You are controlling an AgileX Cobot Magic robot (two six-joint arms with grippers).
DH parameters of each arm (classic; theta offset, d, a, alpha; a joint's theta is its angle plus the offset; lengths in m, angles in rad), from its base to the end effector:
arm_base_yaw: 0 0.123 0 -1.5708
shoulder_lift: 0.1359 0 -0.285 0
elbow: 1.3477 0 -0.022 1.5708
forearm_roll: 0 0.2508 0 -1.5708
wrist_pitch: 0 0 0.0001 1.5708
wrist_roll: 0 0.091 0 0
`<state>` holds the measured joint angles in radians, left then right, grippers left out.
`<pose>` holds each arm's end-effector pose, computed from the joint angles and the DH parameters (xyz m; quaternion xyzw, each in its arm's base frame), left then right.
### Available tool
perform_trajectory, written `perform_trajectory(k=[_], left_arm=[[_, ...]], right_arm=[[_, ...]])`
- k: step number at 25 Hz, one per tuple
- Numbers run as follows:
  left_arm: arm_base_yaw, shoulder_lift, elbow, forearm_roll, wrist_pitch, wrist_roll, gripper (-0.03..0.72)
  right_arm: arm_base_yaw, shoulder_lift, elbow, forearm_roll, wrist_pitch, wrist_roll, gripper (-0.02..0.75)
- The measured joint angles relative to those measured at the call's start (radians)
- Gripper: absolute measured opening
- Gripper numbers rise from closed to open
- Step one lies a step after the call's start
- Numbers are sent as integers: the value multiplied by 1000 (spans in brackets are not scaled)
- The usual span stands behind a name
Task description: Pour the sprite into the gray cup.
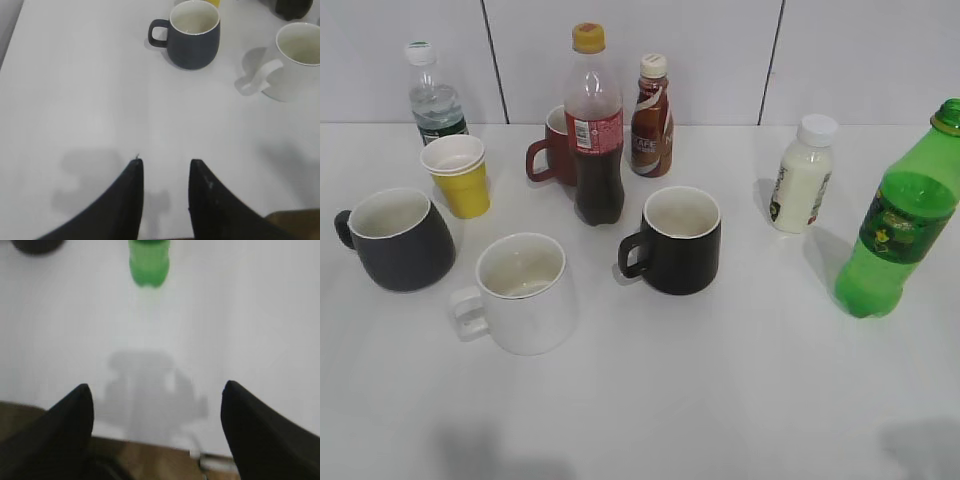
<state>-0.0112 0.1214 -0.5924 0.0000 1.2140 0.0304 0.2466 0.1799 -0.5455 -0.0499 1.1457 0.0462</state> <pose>-0.0025 0.0000 0.2915 0.0187 0.8970 0.0042 0.4417 0.0155 -0.0004 0.2829 -0.0902 0.9004 0.0373 0.4239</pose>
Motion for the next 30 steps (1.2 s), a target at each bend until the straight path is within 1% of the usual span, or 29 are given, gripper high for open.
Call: perform_trajectory(k=[2,6,10,22,25,28,30], left_arm=[[0,-59,8,0,-14,-3,242],[0,-104,19,0,-67,-3,241],[0,-106,55,0,-145,-13,239],[0,-106,57,7,-157,-30,239],[0,-125,57,7,-157,-30,239],[0,-128,57,7,-159,-30,239],[-1,-128,57,7,-160,-30,239]], right_arm=[[0,-90,6,-1,-20,2,596],[0,-182,36,-3,-84,3,594],[0,-188,41,-6,-104,3,594],[-5,-189,42,-7,-106,3,594],[-50,-189,42,-7,-106,3,594],[-139,-189,42,-7,-108,3,594],[-179,-189,42,-7,-109,3,594]])
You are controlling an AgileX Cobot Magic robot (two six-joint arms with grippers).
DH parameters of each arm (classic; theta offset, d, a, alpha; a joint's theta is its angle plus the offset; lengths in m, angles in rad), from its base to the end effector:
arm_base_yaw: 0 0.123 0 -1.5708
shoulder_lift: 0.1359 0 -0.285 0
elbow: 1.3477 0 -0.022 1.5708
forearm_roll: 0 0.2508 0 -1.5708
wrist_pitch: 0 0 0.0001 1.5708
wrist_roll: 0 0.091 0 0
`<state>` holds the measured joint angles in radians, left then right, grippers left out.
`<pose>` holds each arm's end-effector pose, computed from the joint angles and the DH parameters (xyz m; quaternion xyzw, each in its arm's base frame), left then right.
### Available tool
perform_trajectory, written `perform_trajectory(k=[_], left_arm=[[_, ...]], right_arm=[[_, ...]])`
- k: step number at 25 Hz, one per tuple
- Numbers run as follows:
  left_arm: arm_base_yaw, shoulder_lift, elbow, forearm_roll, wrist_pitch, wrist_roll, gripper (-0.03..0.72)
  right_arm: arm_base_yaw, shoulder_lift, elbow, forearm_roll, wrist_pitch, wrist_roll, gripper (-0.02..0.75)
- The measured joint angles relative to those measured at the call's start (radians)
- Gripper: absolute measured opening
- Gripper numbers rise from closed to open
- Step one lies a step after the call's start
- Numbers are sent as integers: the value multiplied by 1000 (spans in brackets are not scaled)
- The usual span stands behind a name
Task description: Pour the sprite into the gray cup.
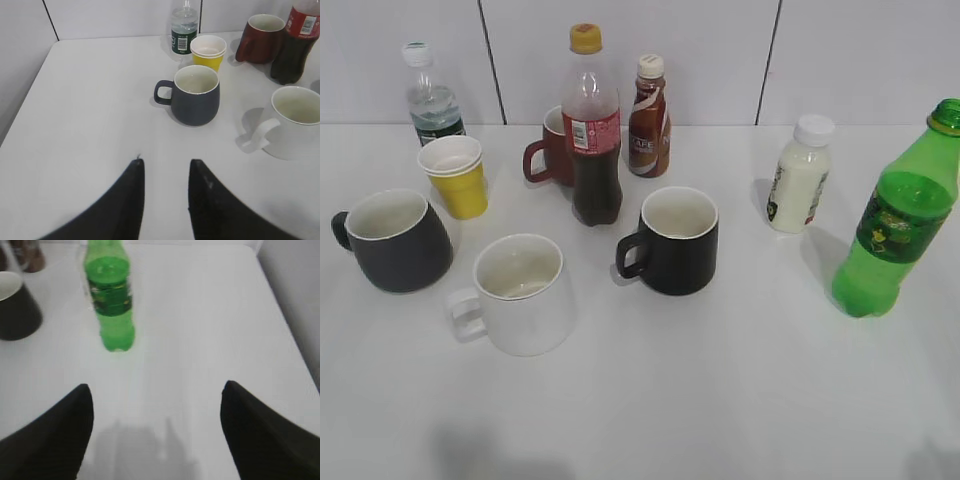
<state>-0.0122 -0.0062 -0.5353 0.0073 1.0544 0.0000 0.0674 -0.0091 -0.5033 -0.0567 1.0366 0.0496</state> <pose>-0.0099 0.0007 0.2875 0.0049 0.8405 0.0003 0.5418 -0.0054 -0.0048 0.2802 -0.0066 0.8432 0.0031 0.5375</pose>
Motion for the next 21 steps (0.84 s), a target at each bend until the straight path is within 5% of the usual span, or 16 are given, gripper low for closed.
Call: perform_trajectory(k=[21], left_arm=[[-16,0,0,-2,0,0,239]], right_arm=[[-14,0,0,-1,-1,0,592]])
